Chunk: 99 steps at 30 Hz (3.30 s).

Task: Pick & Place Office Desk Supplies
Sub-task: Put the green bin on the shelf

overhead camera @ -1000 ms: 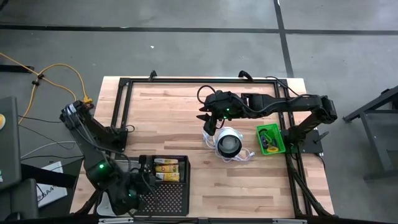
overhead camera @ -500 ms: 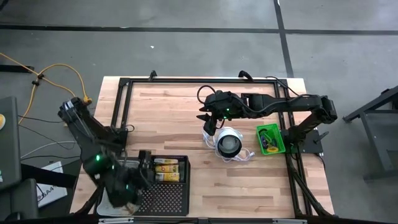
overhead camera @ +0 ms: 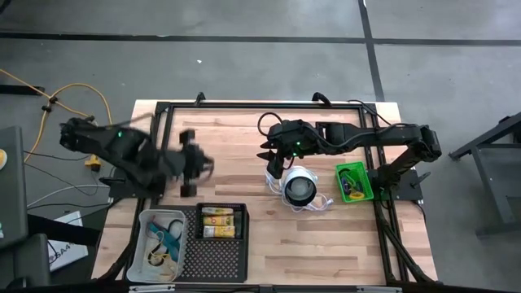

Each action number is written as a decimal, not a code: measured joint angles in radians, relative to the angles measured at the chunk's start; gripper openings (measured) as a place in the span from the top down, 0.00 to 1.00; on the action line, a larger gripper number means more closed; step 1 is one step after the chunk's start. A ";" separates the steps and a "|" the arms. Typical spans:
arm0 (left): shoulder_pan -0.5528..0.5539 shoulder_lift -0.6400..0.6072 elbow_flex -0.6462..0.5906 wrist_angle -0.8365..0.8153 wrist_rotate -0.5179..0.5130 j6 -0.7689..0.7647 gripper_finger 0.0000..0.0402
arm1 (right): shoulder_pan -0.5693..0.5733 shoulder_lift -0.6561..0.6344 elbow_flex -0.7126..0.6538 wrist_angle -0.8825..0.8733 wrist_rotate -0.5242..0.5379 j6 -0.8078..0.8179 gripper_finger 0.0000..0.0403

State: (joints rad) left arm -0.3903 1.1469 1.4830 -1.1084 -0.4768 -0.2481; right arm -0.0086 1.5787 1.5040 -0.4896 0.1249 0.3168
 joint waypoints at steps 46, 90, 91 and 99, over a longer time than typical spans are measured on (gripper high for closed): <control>1.210 -0.031 -0.160 0.198 1.028 0.450 0.83 | 0.032 0.000 0.000 -0.163 -0.083 -0.058 0.65; 1.234 -0.357 -0.488 0.512 0.992 0.323 0.83 | 0.481 -0.051 0.000 -0.554 0.053 0.540 0.65; 1.234 -0.357 -0.488 0.512 0.992 0.323 0.83 | 0.494 -0.051 0.000 -0.576 0.067 0.567 0.65; 1.234 -0.357 -0.488 0.512 0.992 0.323 0.83 | 0.597 -0.051 0.000 -0.763 0.111 0.742 0.65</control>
State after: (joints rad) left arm 0.8433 0.7895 0.9947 -0.5968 0.5149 0.0746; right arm 0.5882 1.5280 1.5043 -1.2529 0.2363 1.0588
